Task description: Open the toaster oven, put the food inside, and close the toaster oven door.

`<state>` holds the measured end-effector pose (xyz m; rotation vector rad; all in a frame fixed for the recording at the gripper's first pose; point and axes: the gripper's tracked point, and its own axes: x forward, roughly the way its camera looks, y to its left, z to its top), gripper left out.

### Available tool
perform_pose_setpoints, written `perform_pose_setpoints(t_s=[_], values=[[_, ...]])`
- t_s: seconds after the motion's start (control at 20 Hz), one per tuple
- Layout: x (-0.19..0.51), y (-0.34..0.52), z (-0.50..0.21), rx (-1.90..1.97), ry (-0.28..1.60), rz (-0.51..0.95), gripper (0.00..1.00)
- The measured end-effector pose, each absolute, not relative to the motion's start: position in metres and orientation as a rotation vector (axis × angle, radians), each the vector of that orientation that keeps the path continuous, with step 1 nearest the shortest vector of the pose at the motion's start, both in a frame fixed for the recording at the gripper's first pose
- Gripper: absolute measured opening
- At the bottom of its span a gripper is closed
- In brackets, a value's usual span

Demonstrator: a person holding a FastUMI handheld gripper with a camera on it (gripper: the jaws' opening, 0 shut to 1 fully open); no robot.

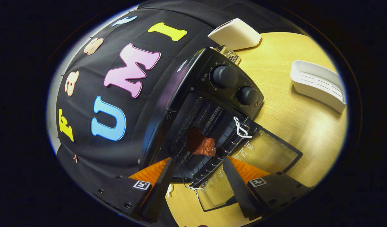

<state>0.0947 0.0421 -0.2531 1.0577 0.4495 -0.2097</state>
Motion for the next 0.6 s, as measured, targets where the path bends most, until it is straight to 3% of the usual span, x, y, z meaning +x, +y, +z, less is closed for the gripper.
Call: perform_pose_setpoints(t_s=[0.3,0.6], values=[[0.047,0.048,-0.232,0.902,0.429,-0.165,0.97],[-0.016,0.060,-0.273,0.592,0.565,-0.187,0.97]])
